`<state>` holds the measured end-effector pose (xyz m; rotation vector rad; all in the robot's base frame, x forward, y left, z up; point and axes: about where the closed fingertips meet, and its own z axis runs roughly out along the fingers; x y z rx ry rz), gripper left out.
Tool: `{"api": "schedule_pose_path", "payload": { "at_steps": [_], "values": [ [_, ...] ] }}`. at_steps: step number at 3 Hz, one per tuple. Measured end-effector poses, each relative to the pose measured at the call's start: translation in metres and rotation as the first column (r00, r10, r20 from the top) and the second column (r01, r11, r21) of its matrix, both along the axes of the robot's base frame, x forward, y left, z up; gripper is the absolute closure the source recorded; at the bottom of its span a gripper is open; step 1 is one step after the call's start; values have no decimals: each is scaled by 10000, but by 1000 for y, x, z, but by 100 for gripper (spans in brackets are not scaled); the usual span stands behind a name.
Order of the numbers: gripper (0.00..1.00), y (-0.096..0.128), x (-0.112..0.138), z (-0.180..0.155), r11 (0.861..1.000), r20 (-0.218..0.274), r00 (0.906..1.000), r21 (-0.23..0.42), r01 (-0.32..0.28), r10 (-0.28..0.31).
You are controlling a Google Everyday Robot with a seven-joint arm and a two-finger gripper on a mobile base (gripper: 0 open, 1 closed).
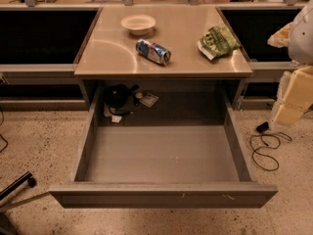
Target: Close top drawer
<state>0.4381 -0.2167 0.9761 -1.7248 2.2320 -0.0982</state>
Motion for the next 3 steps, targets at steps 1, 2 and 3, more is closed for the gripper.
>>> {"api": "schedule_pose_path", "payload": {
  "at_steps": [1,2,3],
  "values": [
    [0,0,0,0,10000,2,10000,-3,0,0],
    [0,3,-2,-2,9999,86,10000,-157,-11,12],
    [0,11,-24,-15,9993,426,9986,245,297,-307]
  ]
}}
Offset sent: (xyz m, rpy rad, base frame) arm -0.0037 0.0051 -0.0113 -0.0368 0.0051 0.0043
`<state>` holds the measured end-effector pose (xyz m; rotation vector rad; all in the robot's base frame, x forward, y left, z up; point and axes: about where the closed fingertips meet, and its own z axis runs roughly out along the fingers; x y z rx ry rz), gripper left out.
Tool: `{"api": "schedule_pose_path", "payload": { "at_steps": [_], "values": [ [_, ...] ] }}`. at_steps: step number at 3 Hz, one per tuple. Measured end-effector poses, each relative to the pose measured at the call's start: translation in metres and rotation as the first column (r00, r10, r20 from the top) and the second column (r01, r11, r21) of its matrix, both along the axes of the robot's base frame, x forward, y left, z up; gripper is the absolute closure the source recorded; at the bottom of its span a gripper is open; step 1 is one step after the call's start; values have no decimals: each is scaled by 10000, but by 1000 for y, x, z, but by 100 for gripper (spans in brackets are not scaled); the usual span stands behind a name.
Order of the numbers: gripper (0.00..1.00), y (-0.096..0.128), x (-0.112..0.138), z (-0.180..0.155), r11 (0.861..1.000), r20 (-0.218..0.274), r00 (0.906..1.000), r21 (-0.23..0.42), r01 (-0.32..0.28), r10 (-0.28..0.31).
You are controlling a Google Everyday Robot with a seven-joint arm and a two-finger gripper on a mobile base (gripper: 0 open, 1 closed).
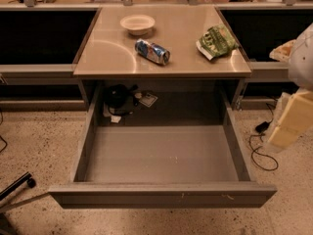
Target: Close top drawer
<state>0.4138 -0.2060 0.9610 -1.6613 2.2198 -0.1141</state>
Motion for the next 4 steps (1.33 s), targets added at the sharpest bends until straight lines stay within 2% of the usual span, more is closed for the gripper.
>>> {"api": "schedule_pose_path", "payload": {
  "at_steps": [1,2,3,4],
  "values": [
    [0,0,-26,-43,9940,80,9987,979,494,-504],
    [0,3,-56,-107,9770,-568,9949,1916,931,-837],
    [0,14,-85,-164,9615,-1450,9883,2612,853,-482],
    [0,14,-85,-164,9615,-1449,9883,2611,854,-485]
  ]
}}
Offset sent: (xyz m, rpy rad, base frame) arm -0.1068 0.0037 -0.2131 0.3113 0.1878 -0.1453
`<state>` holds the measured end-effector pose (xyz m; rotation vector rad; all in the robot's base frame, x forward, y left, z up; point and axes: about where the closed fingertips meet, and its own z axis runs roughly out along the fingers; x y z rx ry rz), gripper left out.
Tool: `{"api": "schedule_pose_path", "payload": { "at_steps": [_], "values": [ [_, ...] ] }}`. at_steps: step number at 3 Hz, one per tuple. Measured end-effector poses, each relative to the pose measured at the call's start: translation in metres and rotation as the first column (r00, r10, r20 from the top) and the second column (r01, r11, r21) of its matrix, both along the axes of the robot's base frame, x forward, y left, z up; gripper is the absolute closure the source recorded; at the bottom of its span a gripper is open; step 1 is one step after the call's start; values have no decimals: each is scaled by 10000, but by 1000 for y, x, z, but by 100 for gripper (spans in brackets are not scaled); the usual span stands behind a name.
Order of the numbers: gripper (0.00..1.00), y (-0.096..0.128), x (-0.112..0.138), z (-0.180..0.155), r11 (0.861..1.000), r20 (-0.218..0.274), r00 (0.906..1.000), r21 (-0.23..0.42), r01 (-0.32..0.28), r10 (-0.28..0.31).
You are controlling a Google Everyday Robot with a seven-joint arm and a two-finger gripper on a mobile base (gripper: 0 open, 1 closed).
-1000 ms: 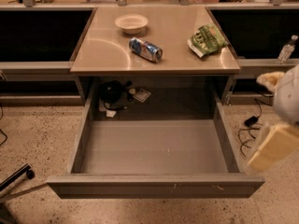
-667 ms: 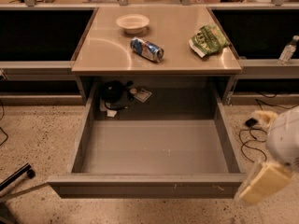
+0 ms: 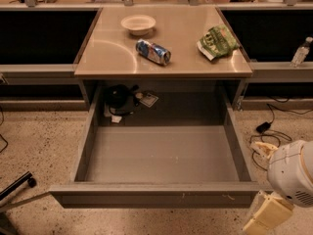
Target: Close top drawer
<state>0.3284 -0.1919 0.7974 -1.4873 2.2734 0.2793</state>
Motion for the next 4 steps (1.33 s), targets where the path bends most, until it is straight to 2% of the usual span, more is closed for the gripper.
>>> {"api": "schedule_pose_path", "payload": {
  "at_steps": [1,2,3,4],
  "values": [
    [0,1,-7,-13,9999,-250,9997,107,16,-13],
    [0,6,-30,-46,9985,-903,9959,538,34,15],
    [0,23,-52,-79,9942,-1562,9872,1063,-141,307],
    [0,49,-63,-107,9855,-2075,9734,1569,-648,970]
  ]
}}
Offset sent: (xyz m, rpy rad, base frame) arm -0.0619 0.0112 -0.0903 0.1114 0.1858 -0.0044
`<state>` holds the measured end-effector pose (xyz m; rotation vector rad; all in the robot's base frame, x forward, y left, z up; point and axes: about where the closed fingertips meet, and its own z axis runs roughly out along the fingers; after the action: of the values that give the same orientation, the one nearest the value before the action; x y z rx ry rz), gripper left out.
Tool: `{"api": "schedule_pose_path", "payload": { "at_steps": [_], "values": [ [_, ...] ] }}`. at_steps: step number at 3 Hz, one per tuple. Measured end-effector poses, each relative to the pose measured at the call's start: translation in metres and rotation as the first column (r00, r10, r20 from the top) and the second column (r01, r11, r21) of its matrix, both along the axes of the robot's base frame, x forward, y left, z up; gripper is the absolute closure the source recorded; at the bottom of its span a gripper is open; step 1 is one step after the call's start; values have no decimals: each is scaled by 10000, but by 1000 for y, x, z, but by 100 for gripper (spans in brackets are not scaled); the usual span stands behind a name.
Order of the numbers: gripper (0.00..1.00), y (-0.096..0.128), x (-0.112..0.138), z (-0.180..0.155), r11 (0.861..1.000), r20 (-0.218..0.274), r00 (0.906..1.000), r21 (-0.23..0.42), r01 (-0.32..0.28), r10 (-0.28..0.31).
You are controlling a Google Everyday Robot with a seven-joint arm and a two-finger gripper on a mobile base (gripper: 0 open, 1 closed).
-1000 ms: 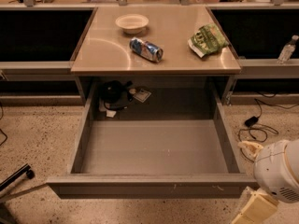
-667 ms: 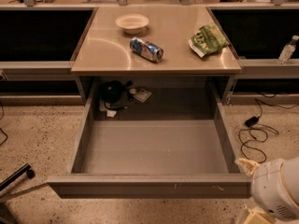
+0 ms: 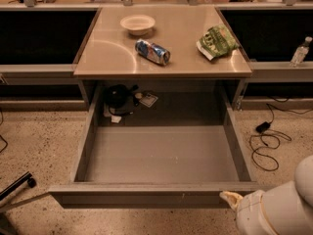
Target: Close top drawer
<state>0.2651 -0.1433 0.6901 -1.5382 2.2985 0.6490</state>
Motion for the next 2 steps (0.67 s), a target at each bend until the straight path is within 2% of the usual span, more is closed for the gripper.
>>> {"api": "schedule_pose_path", "payload": {
  "at_steps": [1,2],
  "values": [
    [0,23,-8,-20,9982,-351,9985,444,-403,419],
    [0,23,-8,-24,9980,-404,9981,460,-442,461]
  ]
}}
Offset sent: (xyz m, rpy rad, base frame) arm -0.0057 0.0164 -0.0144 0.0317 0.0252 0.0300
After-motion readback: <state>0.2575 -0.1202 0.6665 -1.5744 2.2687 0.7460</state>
